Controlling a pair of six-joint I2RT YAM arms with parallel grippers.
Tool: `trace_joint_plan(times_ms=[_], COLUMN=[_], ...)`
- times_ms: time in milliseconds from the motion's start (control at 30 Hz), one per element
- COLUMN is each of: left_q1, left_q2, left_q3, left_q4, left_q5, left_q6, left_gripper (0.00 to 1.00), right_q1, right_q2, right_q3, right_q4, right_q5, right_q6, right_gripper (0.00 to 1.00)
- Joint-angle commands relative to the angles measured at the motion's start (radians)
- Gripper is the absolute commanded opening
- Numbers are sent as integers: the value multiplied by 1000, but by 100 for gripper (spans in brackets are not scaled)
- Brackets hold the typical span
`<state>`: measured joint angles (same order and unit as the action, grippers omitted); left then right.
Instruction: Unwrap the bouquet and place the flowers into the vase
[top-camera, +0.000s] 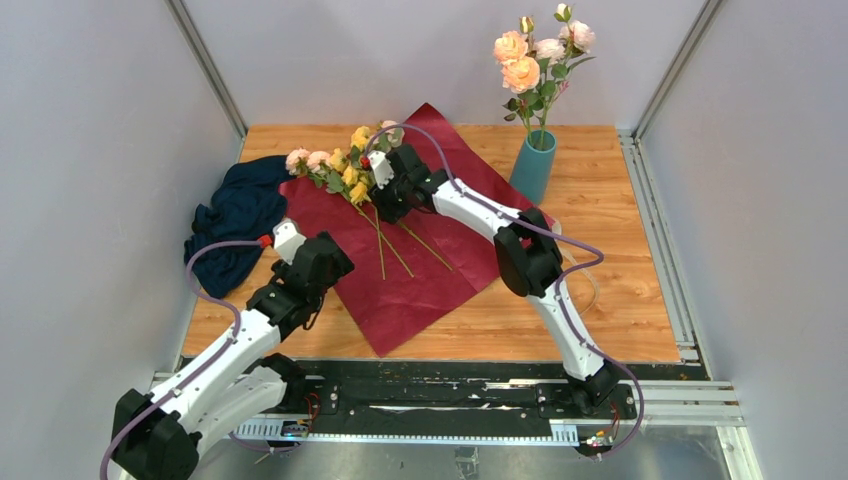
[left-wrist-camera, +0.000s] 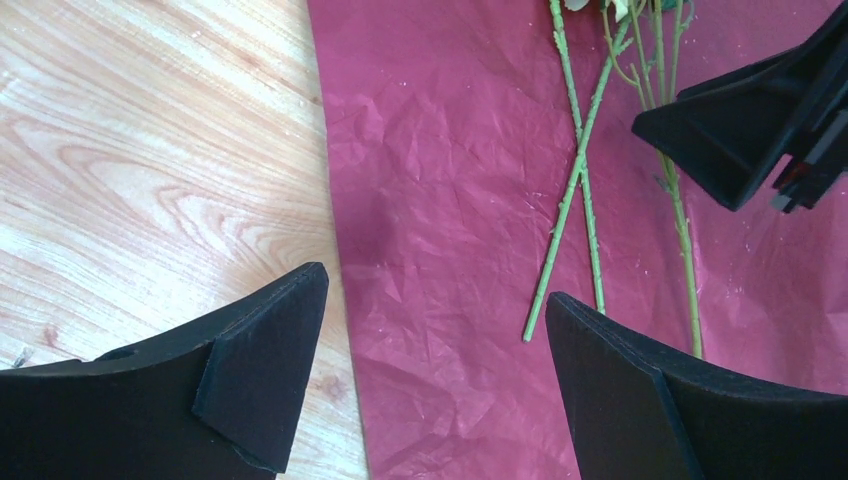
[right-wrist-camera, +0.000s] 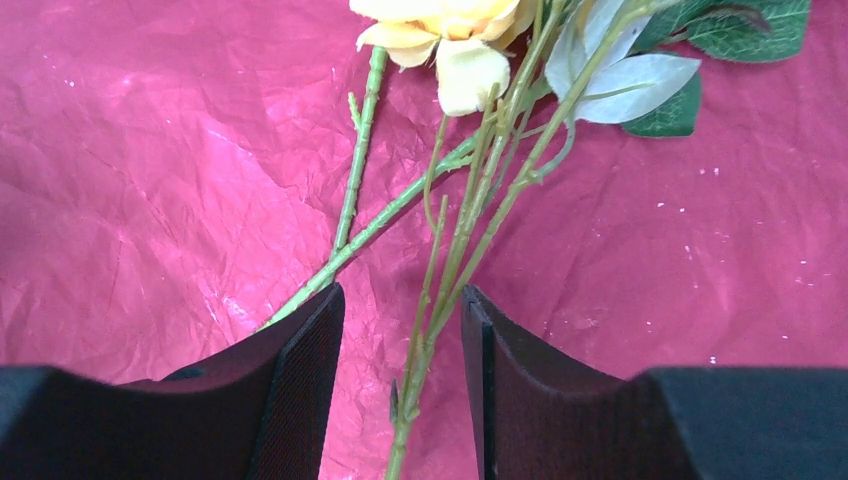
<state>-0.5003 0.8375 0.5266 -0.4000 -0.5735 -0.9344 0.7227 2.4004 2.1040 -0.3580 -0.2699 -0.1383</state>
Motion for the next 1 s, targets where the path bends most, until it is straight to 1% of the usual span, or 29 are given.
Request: trace_joint_plan(times_ms=[0,67,167,300,400,433,667,733,800,867,900,967], left_q1=[6,6,6,6,6,6,6,6,6,6,6,6], left_q2=[-26,-27,-27,-23,-20,-21,-43,-50,-57,-63,-67,-73], left_q3=[-11,-12,-12,-13,-15,-14,-19,-16,-17,-14,-14,-15], left_q4=[-19,-22,-21,-17,-17,-19,-28,-31,-35,-38,-41,-44], left_q5=[-37,-40,-42,-39,-38,-39,-42,-41,-42,-44,-45,-46], left_q6=[2,3,3,3,3,3,4,5,6,7,7,8], left_gripper=[90,90,90,90,90,90,90,90,90,90,90,90], right_q1=[8,9,8,9,9,7,7,6,6,6,6,4], right_q2=[44,49,49,49,57,59,70,75,77,76,76,62], right_q3=[46,51,52,46,42,41,37,39,37,32,29,15], right_q4=[-3,-4,-5,-1,5,6,17,19,22,27,28,40], right_q5=[-12,-13,-12,-14,-21,-26,-26,-27,-32,-39,-38,-28], right_q6=[10,12,12,11,17,18,22,24,28,33,35,41], right_gripper=[50,50,45,43,37,37,46,45,40,31,24,1])
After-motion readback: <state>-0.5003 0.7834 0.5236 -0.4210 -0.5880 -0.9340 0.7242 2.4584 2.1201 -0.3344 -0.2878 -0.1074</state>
